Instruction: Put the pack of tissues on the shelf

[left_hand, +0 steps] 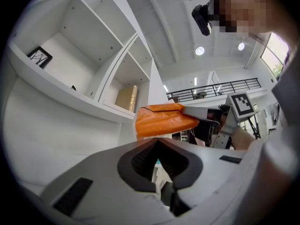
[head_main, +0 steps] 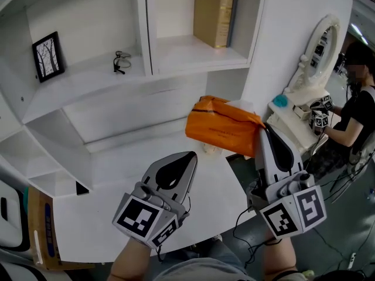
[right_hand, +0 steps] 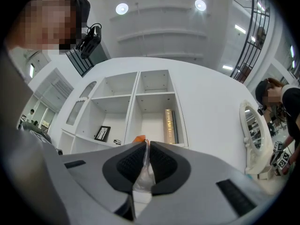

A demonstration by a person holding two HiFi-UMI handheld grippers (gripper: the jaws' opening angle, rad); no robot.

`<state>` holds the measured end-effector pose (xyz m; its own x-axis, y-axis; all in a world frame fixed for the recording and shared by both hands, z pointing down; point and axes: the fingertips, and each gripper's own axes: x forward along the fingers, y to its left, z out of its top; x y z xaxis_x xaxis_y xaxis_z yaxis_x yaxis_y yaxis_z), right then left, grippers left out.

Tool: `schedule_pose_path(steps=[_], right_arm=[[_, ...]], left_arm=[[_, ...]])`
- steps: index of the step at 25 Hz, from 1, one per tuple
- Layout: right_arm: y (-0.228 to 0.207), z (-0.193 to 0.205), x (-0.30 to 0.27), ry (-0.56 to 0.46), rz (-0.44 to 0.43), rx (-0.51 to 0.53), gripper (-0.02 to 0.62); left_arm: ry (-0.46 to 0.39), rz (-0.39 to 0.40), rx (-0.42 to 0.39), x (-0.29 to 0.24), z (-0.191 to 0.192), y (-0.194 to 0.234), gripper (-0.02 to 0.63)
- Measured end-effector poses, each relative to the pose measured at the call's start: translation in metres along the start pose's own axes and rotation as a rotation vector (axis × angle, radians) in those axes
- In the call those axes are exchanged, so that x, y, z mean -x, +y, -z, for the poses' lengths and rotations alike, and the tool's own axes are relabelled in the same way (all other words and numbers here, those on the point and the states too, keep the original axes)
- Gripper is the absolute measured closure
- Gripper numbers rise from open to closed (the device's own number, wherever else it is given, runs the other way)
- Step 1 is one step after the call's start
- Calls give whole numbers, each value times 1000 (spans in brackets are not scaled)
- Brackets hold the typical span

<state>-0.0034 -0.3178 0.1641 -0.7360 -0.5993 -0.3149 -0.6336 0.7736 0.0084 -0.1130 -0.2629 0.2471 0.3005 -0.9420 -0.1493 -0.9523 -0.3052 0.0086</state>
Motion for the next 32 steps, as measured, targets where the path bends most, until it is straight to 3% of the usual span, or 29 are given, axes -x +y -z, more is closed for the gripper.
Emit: schedule_pose_path(steps=[8, 21, 32], right_arm=[[-14, -25, -24, -43, -53, 24, 566], [-34, -55, -65, -126, -130, 25, 568], [-48, -70, -109, -185, -174, 27, 568]], left_arm=[[13, -40, 16, -17, -9, 0, 566], [-38, -82, -76, -59, -41, 11, 566], [-39, -122, -103, -79, -46, 31, 566]])
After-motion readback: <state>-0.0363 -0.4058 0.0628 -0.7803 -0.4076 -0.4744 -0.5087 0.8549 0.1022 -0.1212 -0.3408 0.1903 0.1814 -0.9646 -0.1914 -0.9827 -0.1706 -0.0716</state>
